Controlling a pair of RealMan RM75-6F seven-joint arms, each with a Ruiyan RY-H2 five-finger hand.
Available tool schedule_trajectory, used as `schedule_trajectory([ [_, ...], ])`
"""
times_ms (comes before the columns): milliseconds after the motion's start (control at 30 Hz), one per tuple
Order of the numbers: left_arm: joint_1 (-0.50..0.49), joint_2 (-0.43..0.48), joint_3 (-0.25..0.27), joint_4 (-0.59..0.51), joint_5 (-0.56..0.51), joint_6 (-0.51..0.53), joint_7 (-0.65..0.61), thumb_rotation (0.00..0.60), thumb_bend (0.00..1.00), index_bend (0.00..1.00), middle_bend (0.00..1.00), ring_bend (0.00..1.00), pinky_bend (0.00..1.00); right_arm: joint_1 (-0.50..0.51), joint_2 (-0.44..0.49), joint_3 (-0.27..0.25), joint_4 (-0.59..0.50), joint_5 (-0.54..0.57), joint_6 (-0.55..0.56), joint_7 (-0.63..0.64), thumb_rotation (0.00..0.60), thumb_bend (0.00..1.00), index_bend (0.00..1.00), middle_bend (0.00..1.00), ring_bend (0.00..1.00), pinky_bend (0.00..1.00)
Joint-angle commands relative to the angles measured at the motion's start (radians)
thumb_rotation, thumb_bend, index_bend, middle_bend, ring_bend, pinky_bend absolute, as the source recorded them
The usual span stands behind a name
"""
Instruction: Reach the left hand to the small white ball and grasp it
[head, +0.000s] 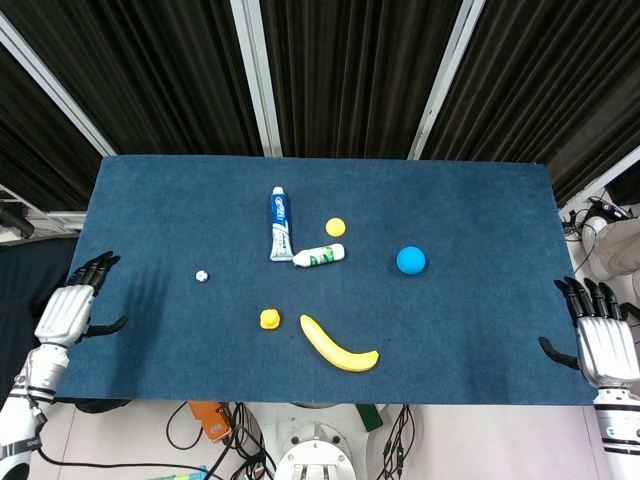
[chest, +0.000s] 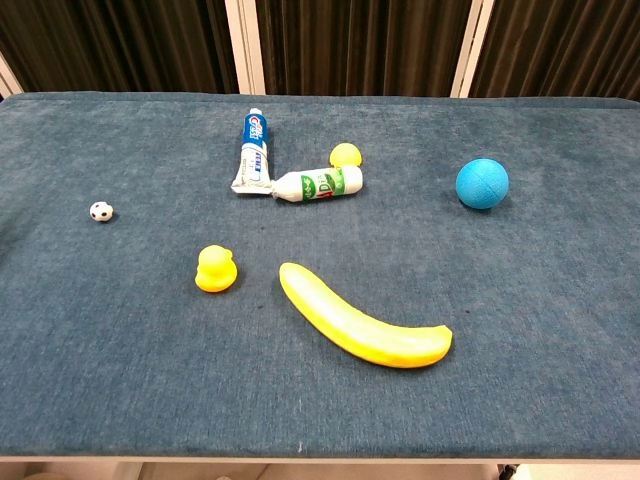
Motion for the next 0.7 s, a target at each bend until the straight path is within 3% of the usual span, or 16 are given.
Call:
schedule_trajectory([
  [33, -0.061, -0.039, -0.012, 0.037, 0.013, -0.069, -0.055, 0.600, 0.18, 0.05, 0.00, 0.00, 0.10, 0.001, 0.000, -0.002, 0.001, -0.005, 0.000, -0.008, 0.600, 0.35, 0.17, 0.16, 0.09, 0.00],
  [500, -0.194, -0.196, -0.050, 0.220, -0.043, -0.234, -0.095, 0.600, 0.18, 0.21, 0.00, 0.00, 0.10, 0.001, 0.004, 0.000, 0.004, 0.001, -0.003, -0.001, 0.600, 0.35, 0.17, 0.16, 0.09, 0.00],
  [700, -0.230, -0.238, -0.054, 0.284, -0.071, -0.297, -0.109, 0.600, 0.18, 0.22, 0.00, 0.00, 0.10, 0.005, 0.004, -0.001, 0.005, 0.004, -0.011, -0.008, 0.600, 0.35, 0.17, 0.16, 0.09, 0.00],
])
